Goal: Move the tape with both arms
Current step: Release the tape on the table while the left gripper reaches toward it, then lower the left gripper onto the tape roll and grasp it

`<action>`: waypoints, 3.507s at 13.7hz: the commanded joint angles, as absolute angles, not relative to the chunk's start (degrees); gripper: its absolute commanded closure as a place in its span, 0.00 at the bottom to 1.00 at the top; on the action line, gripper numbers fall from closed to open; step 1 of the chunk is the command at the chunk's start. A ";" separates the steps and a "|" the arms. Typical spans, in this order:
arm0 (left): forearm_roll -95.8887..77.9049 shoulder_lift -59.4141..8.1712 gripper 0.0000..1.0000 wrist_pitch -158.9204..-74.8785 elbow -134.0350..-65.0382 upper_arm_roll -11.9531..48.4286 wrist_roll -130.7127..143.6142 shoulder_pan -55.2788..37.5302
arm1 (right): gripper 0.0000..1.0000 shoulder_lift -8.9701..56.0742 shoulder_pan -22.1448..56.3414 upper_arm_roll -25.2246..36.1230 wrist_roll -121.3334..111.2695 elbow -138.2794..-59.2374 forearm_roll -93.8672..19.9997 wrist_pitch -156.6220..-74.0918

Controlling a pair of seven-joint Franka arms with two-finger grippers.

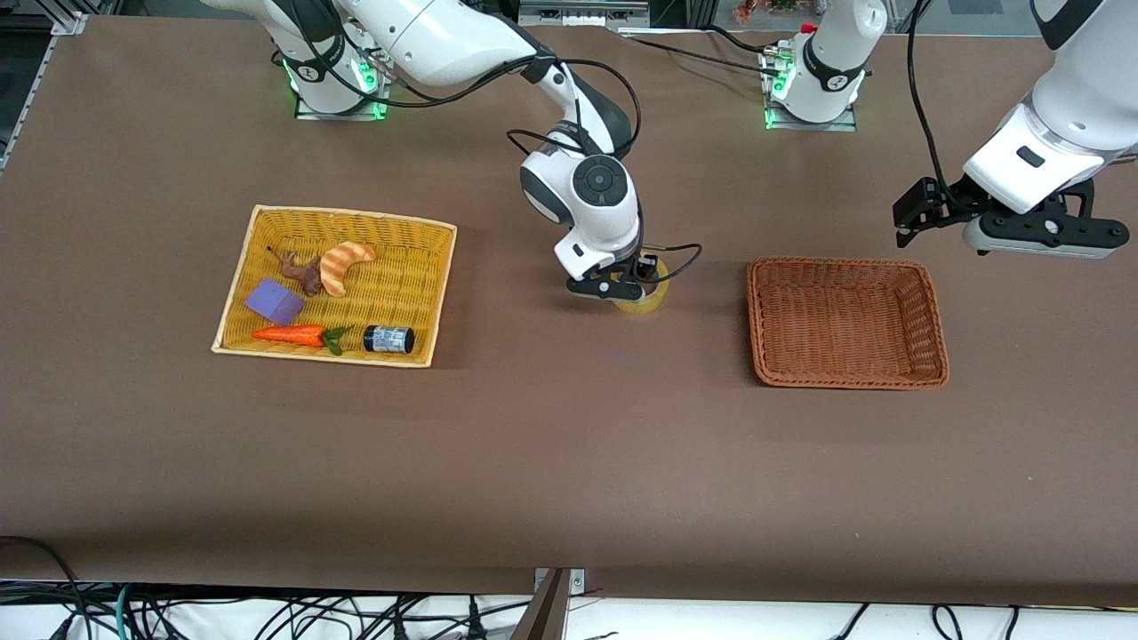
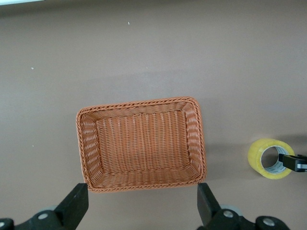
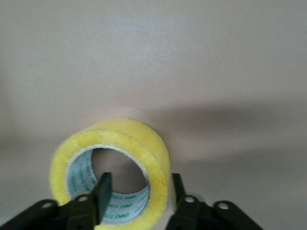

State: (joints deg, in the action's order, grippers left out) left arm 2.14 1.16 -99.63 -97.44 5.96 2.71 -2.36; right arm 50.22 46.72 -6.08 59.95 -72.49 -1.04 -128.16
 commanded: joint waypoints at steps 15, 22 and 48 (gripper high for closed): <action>0.00 -11.41 0.00 -98.16 -95.89 22.24 2.02 -11.16 | 0.00 0.82 17.51 2.55 1.79 -91.91 -2.37 -88.51; 2.64 -22.82 0.00 -111.49 -98.95 22.24 2.11 -9.59 | 0.00 -1.05 5.54 -4.31 -1.68 -92.37 -1.23 -87.28; 9.84 -35.95 1.00 -132.54 -105.64 20.92 4.04 -13.18 | 0.00 0.62 5.27 -2.81 -2.02 -91.93 2.02 -87.36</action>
